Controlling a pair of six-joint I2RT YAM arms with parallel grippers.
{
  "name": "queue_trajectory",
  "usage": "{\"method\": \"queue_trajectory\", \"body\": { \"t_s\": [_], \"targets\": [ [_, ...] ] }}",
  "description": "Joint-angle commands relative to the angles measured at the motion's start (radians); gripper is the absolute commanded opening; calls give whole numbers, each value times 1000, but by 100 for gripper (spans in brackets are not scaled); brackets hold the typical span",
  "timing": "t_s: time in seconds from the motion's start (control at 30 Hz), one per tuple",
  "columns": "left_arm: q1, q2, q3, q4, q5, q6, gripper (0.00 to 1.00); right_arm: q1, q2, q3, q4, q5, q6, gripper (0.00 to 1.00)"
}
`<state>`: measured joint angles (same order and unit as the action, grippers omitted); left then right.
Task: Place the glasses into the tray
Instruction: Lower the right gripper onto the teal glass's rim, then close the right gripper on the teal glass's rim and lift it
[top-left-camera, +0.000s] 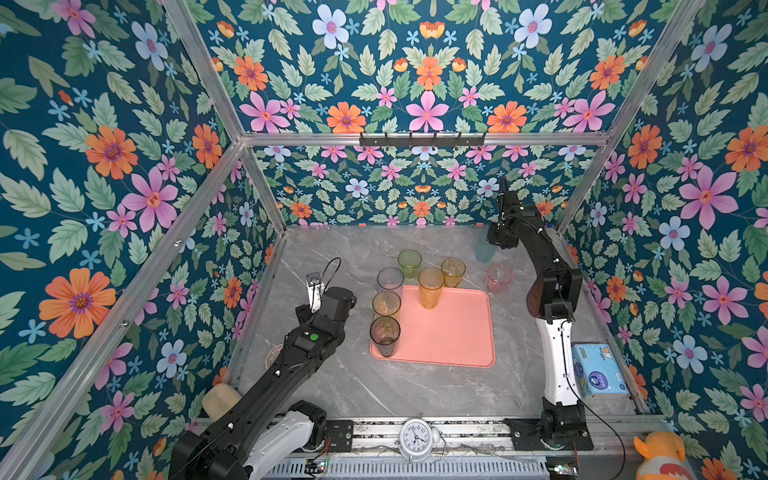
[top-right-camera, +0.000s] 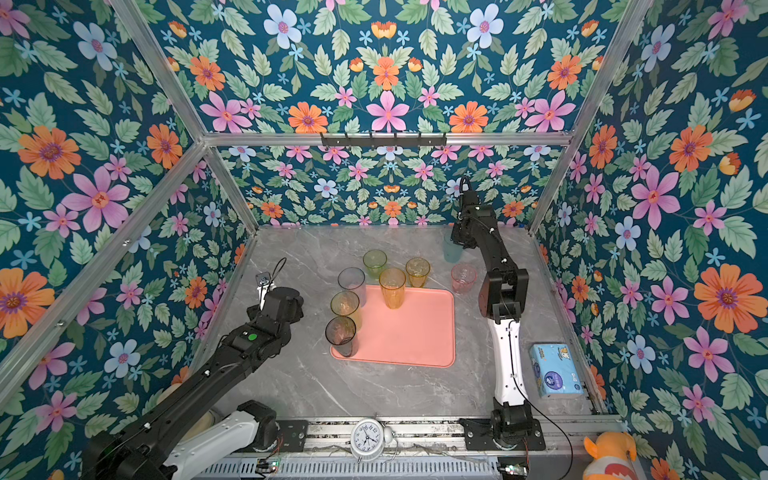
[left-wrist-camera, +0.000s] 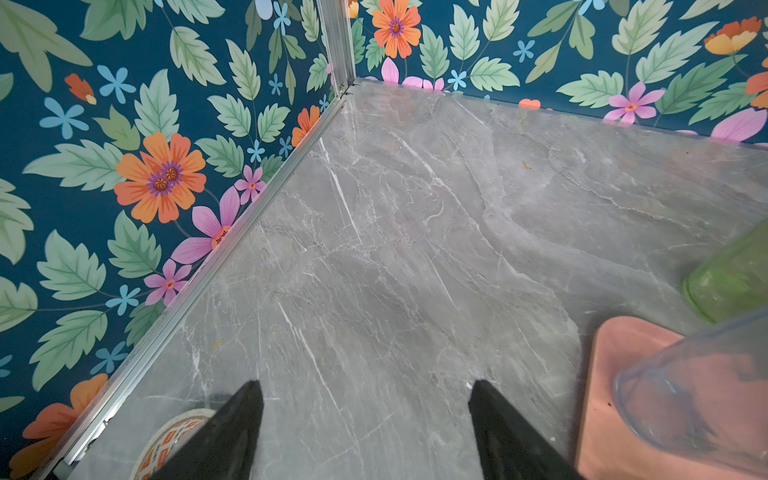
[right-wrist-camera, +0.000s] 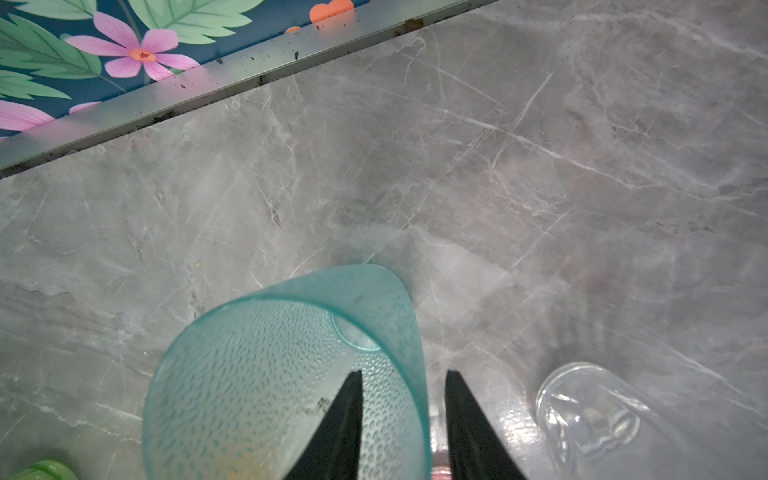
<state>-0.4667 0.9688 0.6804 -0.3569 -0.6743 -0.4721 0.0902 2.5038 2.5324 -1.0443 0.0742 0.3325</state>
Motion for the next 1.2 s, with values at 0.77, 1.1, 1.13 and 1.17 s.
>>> {"method": "queue_trajectory", "body": {
  "t_s": [0.77, 1.1, 1.13, 1.17],
  "targets": [
    [0, -8, 2, -1, -7, -8, 80, 0, -18, 9, -2, -20, -49, 12],
    [0, -12, 4, 1, -5, -8, 80, 7, -80, 9, -33, -32, -65, 10],
    [0, -12, 5, 2, -5, -6, 80, 7, -90, 11, -38, -28, -70, 10],
    [0, -12, 4, 2, -5, -7, 80, 10, -98, 16, -47, -26, -74, 10]
  ]
}}
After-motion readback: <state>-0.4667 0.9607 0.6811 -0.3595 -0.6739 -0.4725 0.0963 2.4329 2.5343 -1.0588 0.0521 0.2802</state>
